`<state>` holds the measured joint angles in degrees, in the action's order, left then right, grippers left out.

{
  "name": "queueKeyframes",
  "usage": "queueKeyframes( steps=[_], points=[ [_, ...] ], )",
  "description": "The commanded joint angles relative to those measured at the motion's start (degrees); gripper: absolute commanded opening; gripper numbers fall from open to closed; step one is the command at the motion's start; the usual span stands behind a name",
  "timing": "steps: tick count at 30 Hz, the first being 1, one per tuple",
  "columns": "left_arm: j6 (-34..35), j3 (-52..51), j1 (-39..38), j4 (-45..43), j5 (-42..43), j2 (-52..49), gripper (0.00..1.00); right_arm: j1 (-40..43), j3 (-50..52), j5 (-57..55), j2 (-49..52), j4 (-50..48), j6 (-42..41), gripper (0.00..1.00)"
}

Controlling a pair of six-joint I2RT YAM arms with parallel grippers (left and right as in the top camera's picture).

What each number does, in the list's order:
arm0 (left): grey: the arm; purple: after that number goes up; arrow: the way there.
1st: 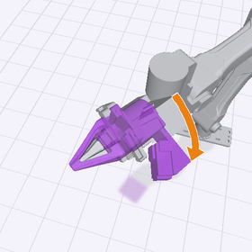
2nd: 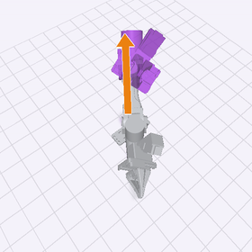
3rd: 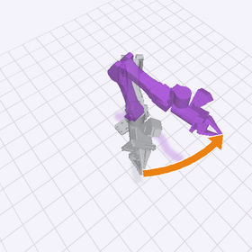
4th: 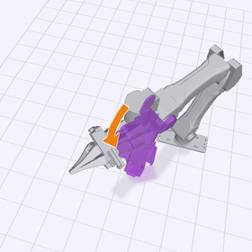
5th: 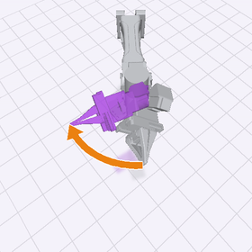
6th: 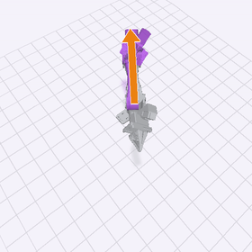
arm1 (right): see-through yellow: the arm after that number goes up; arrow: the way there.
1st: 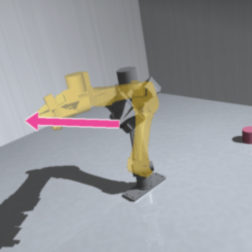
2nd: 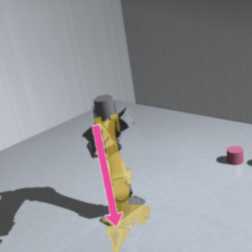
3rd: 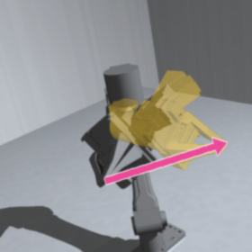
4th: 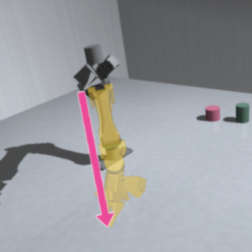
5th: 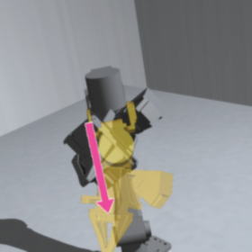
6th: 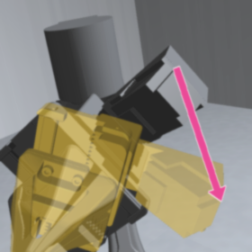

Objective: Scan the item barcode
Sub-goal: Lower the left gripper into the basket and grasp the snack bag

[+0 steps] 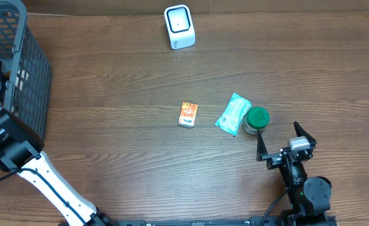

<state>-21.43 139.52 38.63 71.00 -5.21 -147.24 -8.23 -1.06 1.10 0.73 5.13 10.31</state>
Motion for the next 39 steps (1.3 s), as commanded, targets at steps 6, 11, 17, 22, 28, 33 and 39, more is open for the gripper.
queueKeyframes(
  steps=[6, 11, 17, 22, 28, 33, 39],
  points=[
    [3.6, -1.4, 0.4, 0.5, 0.7, -2.8, 0.04, 0.3, 0.6, 0.0, -0.6, -0.3, 0.0, 1.00],
    [7.6, 1.3, 0.4, 0.1, 0.3, 0.2, 0.04, 0.3, 0.6, 0.0, -0.6, -0.3, 0.0, 1.00],
    [14.4, 6.5, 0.4, 0.3, 0.2, 3.4, 0.04, 0.3, 0.6, 0.0, -0.6, -0.3, 0.0, 1.00],
    [15.5, 7.3, 0.4, 0.1, -0.6, 6.6, 0.04, 0.3, 0.6, 0.0, -0.6, -0.3, 0.0, 1.00],
    [17.5, 7.3, 0.4, -0.7, -1.2, 10.8, 0.04, 0.3, 0.6, 0.0, -0.6, -0.3, 0.0, 1.00],
    [18.6, 7.3, 0.3, -1.2, -1.1, 15.5, 0.04, 0.3, 0.6, 0.0, -0.6, -0.3, 0.0, 1.00],
    [21.3, 7.3, 0.3, -0.9, -0.5, 22.4, 0.04, 0.3, 0.6, 0.0, -0.6, -0.3, 0.0, 1.00]
  ],
)
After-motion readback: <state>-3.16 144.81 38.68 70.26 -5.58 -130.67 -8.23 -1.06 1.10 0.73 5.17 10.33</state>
